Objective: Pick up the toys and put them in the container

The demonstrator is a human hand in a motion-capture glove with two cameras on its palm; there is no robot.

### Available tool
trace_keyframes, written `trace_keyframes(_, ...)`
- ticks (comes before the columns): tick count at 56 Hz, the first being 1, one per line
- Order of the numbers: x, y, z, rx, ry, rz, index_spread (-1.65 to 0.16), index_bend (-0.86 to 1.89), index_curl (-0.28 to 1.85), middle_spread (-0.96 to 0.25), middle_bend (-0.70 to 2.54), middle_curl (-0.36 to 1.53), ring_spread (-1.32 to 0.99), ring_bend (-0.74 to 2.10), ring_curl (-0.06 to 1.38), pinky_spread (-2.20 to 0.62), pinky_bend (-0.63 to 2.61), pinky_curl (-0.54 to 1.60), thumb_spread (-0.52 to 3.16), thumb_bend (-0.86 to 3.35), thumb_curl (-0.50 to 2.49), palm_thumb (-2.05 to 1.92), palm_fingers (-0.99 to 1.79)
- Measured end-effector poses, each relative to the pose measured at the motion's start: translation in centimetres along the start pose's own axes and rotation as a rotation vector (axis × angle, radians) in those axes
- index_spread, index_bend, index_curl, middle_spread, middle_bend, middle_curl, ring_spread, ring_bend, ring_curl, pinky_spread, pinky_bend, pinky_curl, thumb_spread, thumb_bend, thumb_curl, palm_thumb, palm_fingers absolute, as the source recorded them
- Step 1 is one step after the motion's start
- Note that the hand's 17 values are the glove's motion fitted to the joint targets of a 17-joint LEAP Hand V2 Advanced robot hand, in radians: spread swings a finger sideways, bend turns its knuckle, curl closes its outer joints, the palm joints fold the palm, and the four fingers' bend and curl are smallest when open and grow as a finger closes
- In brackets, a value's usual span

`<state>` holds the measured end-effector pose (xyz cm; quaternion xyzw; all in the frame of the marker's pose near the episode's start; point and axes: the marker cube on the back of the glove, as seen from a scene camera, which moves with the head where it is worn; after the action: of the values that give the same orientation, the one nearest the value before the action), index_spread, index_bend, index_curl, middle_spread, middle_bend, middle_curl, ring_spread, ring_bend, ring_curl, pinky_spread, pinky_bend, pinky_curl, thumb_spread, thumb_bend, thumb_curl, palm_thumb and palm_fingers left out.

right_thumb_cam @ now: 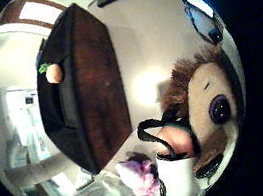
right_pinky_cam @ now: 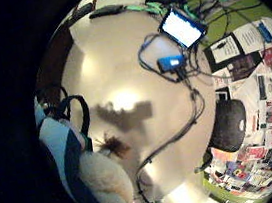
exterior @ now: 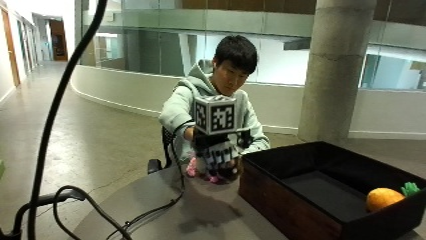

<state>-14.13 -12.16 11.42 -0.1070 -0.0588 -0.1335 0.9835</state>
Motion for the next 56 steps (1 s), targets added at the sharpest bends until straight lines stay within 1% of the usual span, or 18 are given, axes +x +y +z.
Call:
trace_keyframes(9,-5.0,0.5,-6.2,0.093,0.017,-0.064,-0.25,0.71,0.89,-0.20,1.25,0.87,-0.28,1.55,0.64,-0.42,1.10,0.62,0.78,-0.01,0.82,0.57,1.12)
trace_keyframes(14,-8.1,0.5,-9.2,0.181,0.041,-0.105,-0.26,0.69,0.93,-0.20,1.26,0.88,-0.28,1.56,0.64,-0.41,1.10,0.63,0.79,-0.01,0.84,0.57,1.12)
trace_keyframes(23,-12.7,0.1,-11.7,0.285,0.024,-0.163,-0.27,0.66,0.99,-0.20,1.27,0.88,-0.27,1.59,0.63,-0.41,1.10,0.63,0.81,-0.02,0.86,0.52,1.12)
trace_keyframes(27,-14.7,-0.2,-11.8,0.284,-0.015,-0.173,-0.28,0.63,1.02,-0.20,1.27,0.88,-0.27,1.59,0.62,-0.41,1.09,0.63,0.83,-0.02,0.86,0.49,1.11)
trace_keyframes(30,-15.9,-0.6,-11.6,0.269,-0.036,-0.178,-0.28,0.57,1.03,-0.20,1.26,0.87,-0.28,1.55,0.61,-0.41,1.09,0.62,0.85,-0.03,0.85,0.45,1.02)
trace_keyframes(33,-17.0,-1.0,-11.0,0.209,-0.037,-0.196,-0.28,0.50,1.04,-0.19,1.25,0.87,-0.28,1.54,0.61,-0.40,1.08,0.61,0.89,-0.03,0.83,0.42,0.96)
trace_keyframes(35,-17.6,-1.1,-10.5,0.144,-0.026,-0.211,-0.27,0.42,1.03,-0.19,1.21,0.85,-0.27,1.52,0.60,-0.39,1.05,0.60,0.95,-0.04,0.80,0.38,0.85)
trace_keyframes(37,-18.1,-1.2,-10.0,0.087,-0.014,-0.220,-0.26,0.32,1.01,-0.19,1.10,0.82,-0.27,1.44,0.59,-0.34,0.98,0.61,1.06,-0.07,0.73,0.27,0.41)
trace_keyframes(39,-18.5,-1.3,-9.7,0.066,-0.008,-0.219,-0.26,0.26,0.99,-0.17,0.88,0.76,-0.25,1.30,0.58,-0.28,1.04,0.65,1.10,-0.09,0.68,0.17,-0.05)
trace_keyframes(41,-18.8,-1.4,-9.6,0.071,-0.007,-0.221,-0.27,0.23,0.93,-0.13,0.66,0.68,-0.19,1.03,0.51,-0.21,1.08,0.62,1.11,-0.11,0.63,0.06,-0.45)
trace_keyframes(44,-19.1,-1.2,-9.6,0.081,-0.006,-0.234,-0.29,0.16,0.82,-0.10,0.47,0.59,-0.15,0.78,0.39,-0.14,1.05,0.54,1.14,-0.08,0.58,-0.01,-0.46)
trace_keyframes(48,-18.9,-0.8,-9.6,0.084,0.003,-0.240,-0.29,0.11,0.73,-0.06,0.33,0.52,-0.11,0.60,0.30,-0.08,0.99,0.49,1.16,-0.06,0.53,-0.05,-0.37)
trace_keyframes(56,-17.4,0.9,-10.0,0.081,-0.004,-0.234,-0.27,0.09,0.60,-0.03,0.19,0.46,-0.08,0.44,0.24,-0.02,0.88,0.44,1.19,-0.05,0.44,-0.05,-0.27)
